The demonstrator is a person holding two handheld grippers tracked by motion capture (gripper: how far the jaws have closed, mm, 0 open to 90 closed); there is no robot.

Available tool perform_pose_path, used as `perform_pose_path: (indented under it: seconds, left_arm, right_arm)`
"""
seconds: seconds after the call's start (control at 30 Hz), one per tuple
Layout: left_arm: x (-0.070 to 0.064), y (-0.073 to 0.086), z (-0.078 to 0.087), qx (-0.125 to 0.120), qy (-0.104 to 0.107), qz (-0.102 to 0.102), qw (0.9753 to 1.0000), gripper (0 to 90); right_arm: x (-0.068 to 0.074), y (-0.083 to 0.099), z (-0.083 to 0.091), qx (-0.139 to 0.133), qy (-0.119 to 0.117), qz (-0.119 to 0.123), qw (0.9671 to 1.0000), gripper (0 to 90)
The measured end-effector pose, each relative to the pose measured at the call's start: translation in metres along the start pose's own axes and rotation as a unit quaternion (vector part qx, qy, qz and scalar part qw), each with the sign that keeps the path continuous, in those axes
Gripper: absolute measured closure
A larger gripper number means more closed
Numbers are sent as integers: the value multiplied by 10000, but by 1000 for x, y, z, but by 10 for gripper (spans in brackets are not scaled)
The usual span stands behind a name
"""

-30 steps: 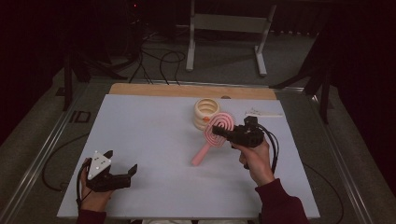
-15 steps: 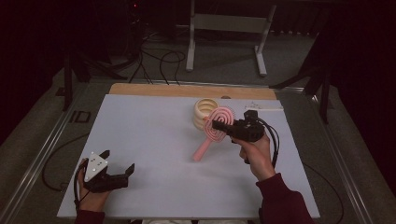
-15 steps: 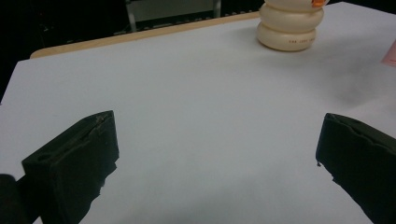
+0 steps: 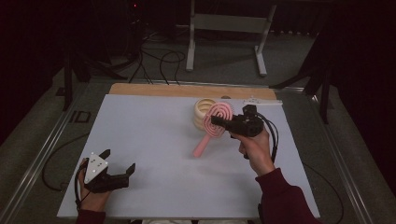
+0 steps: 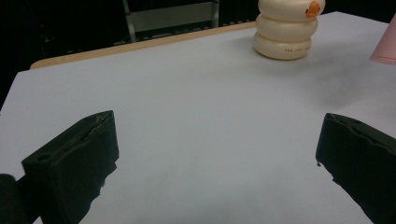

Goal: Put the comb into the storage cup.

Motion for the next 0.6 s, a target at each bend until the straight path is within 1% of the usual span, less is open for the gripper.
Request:
perform_pose_path:
  seconds: [0.6]
  left_arm:
    - [-2, 1, -3, 24, 24, 2, 10000, 1]
  right_arm:
    - [1, -15, -8, 53, 34, 74, 10000, 636]
Point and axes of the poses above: each handheld gripper's, and its own axes: z roughly backward along the jaws, y roughly out of its underside, x roughly to its left, the point moved 5 cm from there along -z, roughly forward along the jaws, and after that the axes turned 3 degrees about -z, right-handed, at the moved point
